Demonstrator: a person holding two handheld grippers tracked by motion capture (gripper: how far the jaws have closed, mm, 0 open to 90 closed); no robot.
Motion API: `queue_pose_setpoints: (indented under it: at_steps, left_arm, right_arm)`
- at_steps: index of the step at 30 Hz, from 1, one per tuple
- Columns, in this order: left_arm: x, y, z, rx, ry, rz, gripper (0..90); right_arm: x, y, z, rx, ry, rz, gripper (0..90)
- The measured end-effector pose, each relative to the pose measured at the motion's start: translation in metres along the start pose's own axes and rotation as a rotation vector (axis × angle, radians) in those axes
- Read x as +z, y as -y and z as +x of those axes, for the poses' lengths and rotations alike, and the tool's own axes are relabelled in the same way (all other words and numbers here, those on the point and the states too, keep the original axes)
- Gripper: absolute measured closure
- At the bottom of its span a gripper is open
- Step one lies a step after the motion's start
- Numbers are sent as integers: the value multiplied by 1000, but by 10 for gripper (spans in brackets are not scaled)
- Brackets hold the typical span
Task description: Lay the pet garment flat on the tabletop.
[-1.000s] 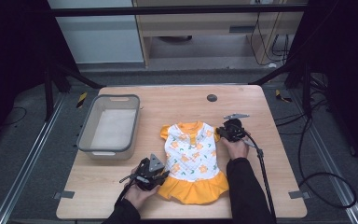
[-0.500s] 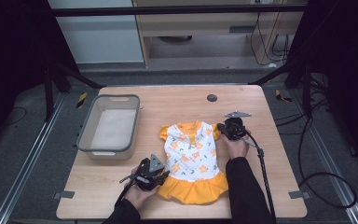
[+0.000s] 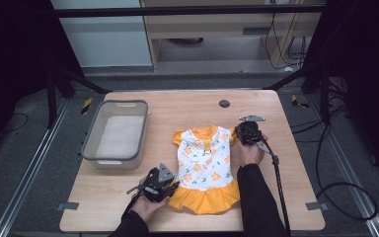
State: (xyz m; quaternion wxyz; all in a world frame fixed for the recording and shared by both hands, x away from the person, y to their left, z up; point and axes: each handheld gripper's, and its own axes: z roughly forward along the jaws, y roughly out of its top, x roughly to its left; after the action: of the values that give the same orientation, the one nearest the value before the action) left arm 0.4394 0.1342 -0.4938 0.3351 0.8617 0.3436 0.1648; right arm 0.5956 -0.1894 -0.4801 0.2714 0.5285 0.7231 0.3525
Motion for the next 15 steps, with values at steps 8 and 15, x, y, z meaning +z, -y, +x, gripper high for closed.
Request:
queue_pose_setpoints:
  at_steps: [8, 15]
  left_arm:
    - [-11, -6, 5, -28, 31, -38, 657]
    - [-25, -28, 22, -53, 9, -117, 727]
  right_arm:
    - [-17, -5, -3, -17, -22, -55, 872]
    - [-61, -8, 2, -42, -125, -118, 900]
